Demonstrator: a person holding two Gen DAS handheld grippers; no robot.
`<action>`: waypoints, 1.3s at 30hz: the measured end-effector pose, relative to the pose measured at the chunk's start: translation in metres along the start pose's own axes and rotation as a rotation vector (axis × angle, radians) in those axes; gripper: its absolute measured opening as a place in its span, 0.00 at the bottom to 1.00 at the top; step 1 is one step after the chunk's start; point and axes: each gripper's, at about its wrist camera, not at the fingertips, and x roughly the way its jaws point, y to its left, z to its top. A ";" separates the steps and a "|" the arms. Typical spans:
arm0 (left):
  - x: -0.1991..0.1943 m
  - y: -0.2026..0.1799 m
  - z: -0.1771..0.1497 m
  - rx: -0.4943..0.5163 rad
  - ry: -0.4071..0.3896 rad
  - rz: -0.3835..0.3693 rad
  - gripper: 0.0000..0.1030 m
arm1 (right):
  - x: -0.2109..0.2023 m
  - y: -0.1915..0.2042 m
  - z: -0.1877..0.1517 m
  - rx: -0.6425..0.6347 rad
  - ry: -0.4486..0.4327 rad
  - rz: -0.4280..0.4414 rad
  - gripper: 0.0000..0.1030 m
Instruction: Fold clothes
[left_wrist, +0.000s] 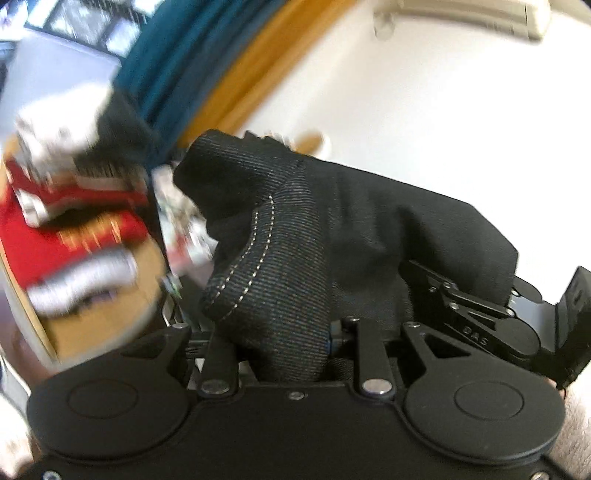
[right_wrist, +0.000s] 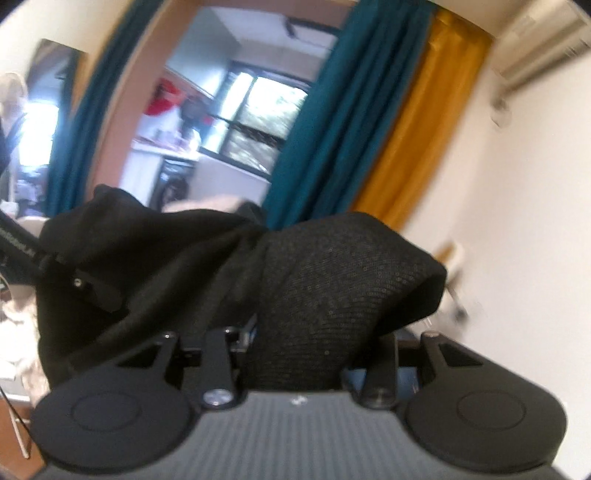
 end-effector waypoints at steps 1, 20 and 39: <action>-0.002 0.009 0.016 0.008 -0.037 0.009 0.24 | 0.019 0.003 0.017 -0.014 -0.017 0.014 0.37; 0.075 0.154 0.240 -0.023 -0.293 0.224 0.24 | 0.339 0.067 0.233 -0.170 -0.130 0.035 0.37; 0.276 0.262 0.346 -0.180 -0.432 0.583 0.24 | 0.673 0.084 0.269 -0.352 -0.199 0.367 0.33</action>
